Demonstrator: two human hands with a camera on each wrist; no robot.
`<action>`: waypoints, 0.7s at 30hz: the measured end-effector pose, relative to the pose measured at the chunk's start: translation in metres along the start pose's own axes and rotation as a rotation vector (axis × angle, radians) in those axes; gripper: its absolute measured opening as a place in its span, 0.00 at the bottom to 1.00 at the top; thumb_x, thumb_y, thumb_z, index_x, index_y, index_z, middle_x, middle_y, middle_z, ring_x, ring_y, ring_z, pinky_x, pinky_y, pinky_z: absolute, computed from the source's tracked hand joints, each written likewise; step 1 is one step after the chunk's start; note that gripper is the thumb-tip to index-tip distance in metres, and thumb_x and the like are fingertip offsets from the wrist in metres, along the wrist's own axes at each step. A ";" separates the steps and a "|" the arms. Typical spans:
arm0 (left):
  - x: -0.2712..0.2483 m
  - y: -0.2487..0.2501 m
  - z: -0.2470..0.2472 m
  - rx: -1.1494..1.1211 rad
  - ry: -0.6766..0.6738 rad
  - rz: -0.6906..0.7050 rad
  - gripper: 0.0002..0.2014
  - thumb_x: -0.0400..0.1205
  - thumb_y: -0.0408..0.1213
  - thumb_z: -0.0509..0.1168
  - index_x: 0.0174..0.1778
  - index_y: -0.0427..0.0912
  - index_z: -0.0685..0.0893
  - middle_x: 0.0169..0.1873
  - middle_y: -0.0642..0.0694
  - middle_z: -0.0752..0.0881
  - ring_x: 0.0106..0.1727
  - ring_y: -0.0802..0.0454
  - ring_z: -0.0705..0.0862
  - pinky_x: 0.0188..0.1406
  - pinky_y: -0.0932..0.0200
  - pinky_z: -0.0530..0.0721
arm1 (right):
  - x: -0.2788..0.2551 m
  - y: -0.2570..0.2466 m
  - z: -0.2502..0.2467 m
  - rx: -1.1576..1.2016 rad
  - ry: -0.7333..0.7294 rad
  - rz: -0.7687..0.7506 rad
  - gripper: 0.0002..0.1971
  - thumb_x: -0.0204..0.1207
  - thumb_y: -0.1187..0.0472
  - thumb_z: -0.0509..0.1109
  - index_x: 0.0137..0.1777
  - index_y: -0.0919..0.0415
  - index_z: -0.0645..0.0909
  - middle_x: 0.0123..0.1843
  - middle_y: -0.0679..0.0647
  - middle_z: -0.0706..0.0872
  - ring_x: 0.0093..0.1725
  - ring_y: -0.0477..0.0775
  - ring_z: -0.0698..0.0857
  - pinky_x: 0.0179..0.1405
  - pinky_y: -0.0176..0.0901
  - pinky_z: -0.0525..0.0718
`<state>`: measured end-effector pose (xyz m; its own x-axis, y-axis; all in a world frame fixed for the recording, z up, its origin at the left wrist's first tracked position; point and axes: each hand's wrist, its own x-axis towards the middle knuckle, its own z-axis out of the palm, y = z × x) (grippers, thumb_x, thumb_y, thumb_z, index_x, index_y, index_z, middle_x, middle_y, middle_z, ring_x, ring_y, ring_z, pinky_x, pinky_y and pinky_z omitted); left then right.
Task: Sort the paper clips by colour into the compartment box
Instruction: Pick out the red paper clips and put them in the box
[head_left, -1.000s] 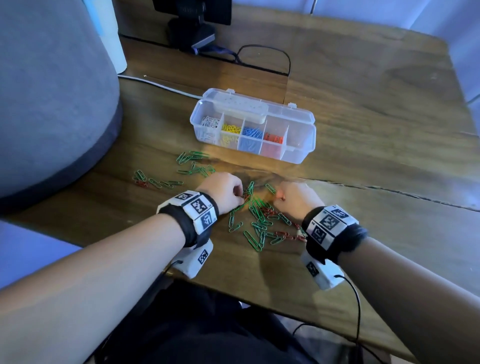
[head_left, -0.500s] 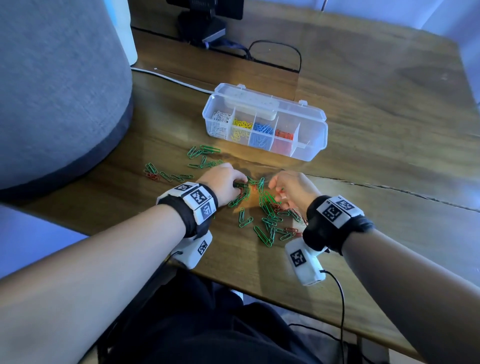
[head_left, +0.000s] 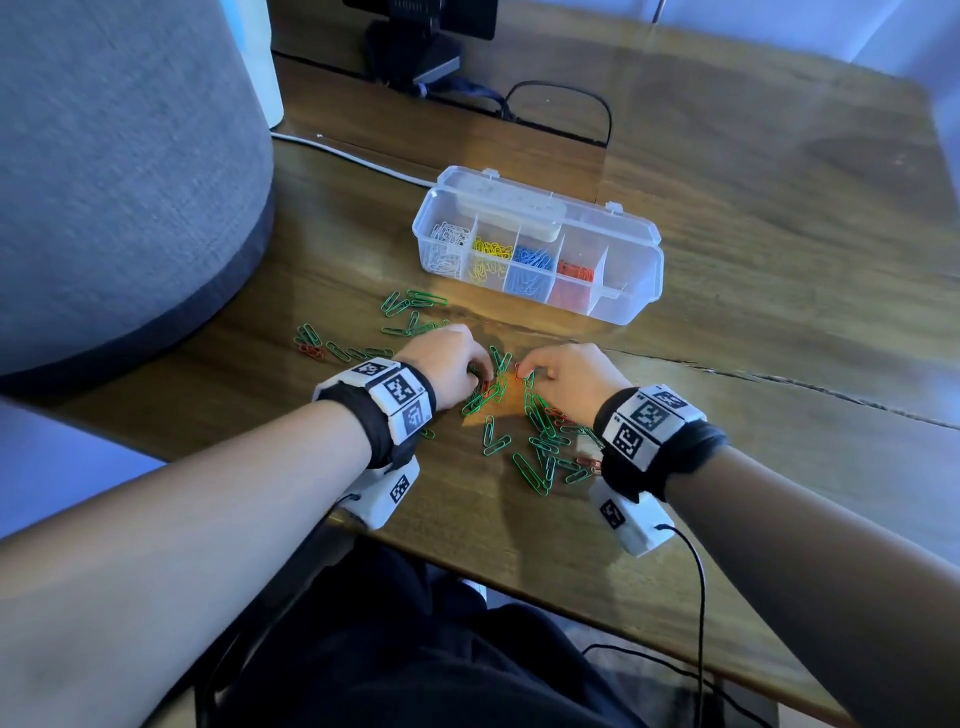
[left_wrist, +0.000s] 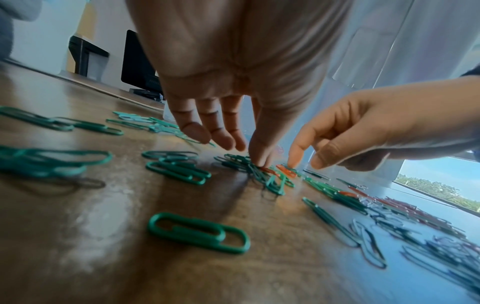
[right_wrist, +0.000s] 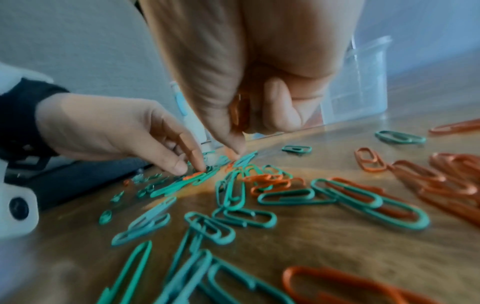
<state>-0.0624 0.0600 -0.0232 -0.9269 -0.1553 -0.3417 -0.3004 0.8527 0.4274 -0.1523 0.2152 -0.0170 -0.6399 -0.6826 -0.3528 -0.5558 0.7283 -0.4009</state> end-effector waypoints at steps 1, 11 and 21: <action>0.001 0.000 -0.001 0.008 0.002 -0.005 0.12 0.80 0.33 0.62 0.52 0.50 0.88 0.58 0.45 0.78 0.55 0.45 0.82 0.57 0.50 0.81 | 0.001 0.001 0.000 0.054 0.016 0.021 0.16 0.76 0.67 0.61 0.54 0.51 0.85 0.37 0.48 0.77 0.31 0.50 0.77 0.32 0.35 0.79; 0.009 0.003 -0.014 0.027 0.042 0.016 0.09 0.78 0.34 0.64 0.48 0.50 0.88 0.54 0.47 0.81 0.56 0.47 0.82 0.55 0.53 0.80 | 0.003 0.000 -0.014 0.983 -0.148 0.328 0.08 0.78 0.72 0.66 0.56 0.73 0.81 0.30 0.55 0.77 0.24 0.45 0.70 0.17 0.29 0.66; 0.003 0.005 -0.005 0.051 -0.021 0.014 0.10 0.77 0.40 0.68 0.54 0.48 0.85 0.54 0.47 0.82 0.55 0.47 0.82 0.52 0.53 0.82 | 0.006 -0.006 0.000 -0.065 0.037 0.107 0.12 0.75 0.52 0.68 0.59 0.47 0.79 0.52 0.50 0.83 0.47 0.54 0.82 0.46 0.42 0.81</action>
<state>-0.0680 0.0615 -0.0181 -0.9257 -0.1334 -0.3540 -0.2755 0.8791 0.3889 -0.1531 0.2065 -0.0165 -0.7156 -0.5994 -0.3588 -0.5159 0.7997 -0.3071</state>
